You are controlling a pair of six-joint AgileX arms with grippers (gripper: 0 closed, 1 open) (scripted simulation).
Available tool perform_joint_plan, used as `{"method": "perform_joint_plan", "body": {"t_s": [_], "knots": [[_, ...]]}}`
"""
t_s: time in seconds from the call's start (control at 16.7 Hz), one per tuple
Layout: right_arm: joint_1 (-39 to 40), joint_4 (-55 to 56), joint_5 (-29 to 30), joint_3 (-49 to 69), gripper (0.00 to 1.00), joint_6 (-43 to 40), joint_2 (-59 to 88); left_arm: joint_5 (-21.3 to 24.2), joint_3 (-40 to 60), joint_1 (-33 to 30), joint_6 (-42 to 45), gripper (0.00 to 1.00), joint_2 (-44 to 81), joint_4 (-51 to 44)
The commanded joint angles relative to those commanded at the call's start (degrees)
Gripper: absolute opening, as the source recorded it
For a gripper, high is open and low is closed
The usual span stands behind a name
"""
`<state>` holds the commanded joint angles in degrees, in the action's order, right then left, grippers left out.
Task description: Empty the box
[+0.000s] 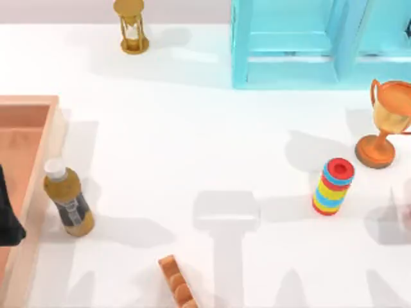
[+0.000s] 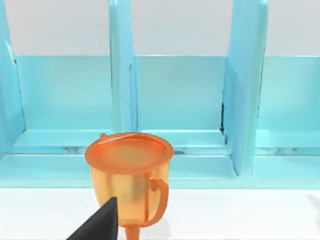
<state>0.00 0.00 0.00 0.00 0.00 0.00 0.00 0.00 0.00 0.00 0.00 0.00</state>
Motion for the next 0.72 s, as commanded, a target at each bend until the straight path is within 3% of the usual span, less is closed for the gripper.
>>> {"method": "perform_joint_plan", "body": {"t_s": [0.3,0.72], "knots": [[0.0,0.0,0.0,0.0,1.0,0.0,0.0,0.0,3.6,1.1,1.1,1.0,3.7,-3.6],[0.0,0.0,0.0,0.0,1.0,0.0,0.0,0.0,26.2,7.5,7.8,1.0,31.5,-26.1]]}}
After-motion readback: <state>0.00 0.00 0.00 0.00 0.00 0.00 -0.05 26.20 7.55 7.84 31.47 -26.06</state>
